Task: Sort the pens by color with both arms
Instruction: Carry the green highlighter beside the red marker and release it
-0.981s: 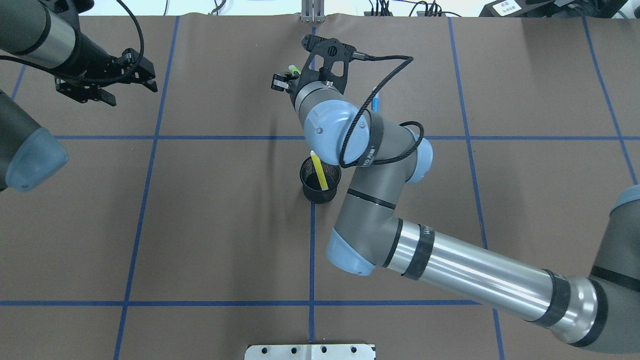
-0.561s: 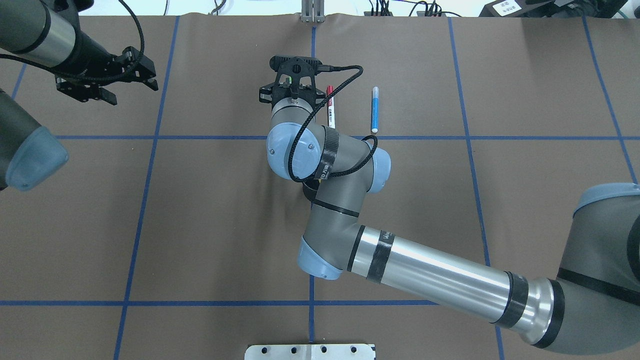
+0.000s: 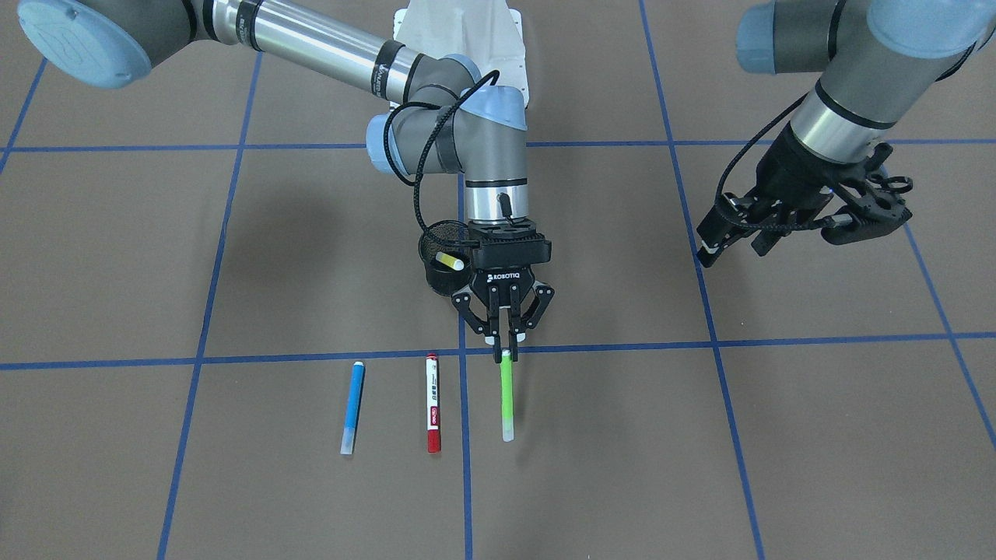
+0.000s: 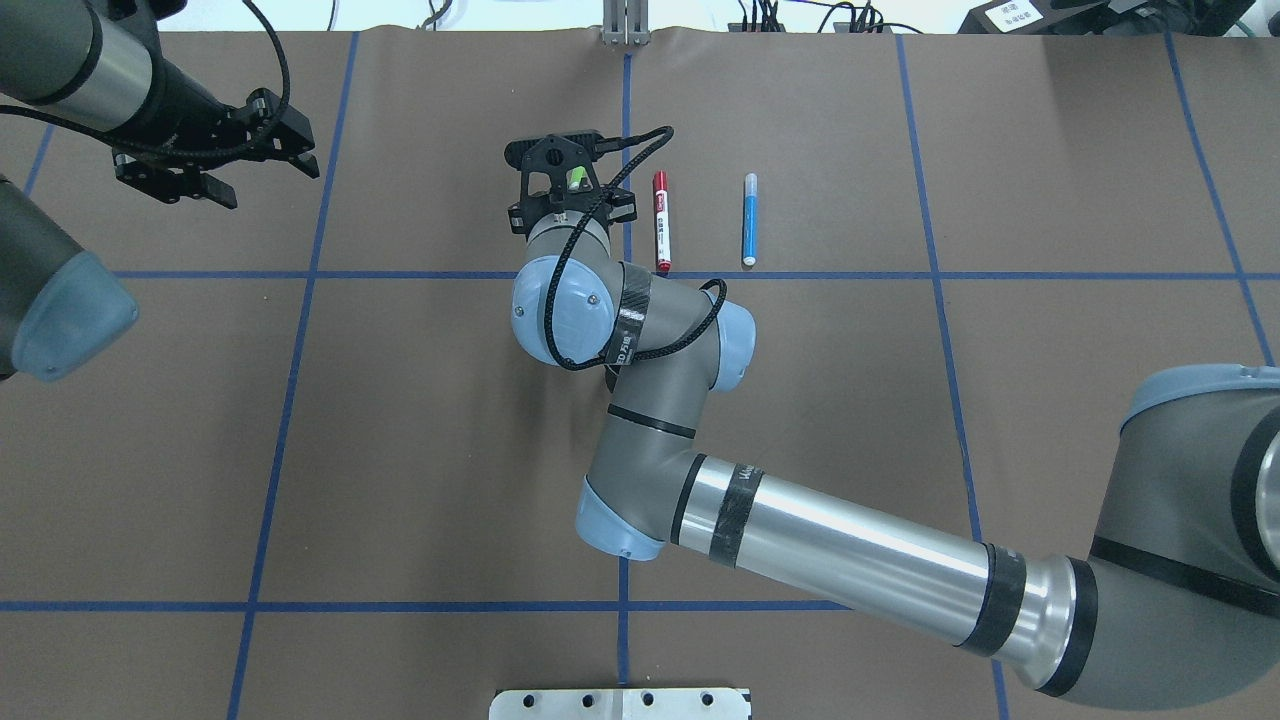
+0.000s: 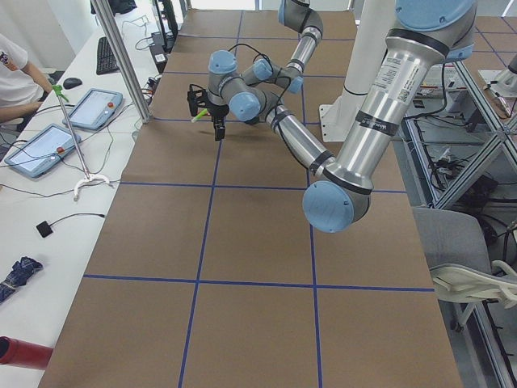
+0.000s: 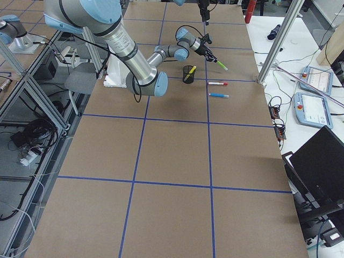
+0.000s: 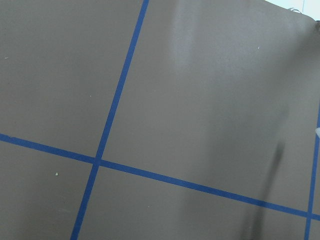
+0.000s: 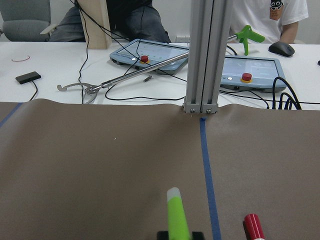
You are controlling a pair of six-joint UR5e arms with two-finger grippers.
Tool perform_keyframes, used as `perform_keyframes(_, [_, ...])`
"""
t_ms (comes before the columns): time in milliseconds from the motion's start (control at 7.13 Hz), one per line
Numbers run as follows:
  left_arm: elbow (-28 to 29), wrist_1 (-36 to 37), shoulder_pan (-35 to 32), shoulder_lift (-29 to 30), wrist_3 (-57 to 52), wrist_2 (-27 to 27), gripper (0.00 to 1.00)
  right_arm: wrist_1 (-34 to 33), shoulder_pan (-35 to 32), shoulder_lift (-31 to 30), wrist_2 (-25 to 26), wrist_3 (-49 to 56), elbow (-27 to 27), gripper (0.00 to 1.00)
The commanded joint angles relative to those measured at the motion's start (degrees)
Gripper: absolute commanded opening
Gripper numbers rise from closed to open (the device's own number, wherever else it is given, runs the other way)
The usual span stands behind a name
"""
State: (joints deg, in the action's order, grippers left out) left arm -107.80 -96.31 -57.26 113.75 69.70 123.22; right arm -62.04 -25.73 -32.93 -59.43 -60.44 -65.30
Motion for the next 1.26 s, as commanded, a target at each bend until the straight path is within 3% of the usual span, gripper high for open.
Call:
perform_keyframes(0, [-0.2,0.1,0.0,0.1,0.3,0.0,0.91,0.0,0.1,0.1,-0.3,5.8,0.8,0.0])
perform_keyframes(841, [-1.0,0.2,0.1,0.1,1.4,0.0,0.91,0.0,0.6,-0.2,-0.3,6.9,2.2,0.0])
perform_keyframes(981, [-1.0,0.2,0.1,0.1,1.4,-0.1,0.91,0.0,0.6,-0.2,-0.3,6.8,2.2,0.21])
perform_keyframes(1121, [-1.0,0.2,0.1,0.1,1.4,-0.1,0.91,0.0,0.5,-0.3,-0.2,6.8,2.1,0.82])
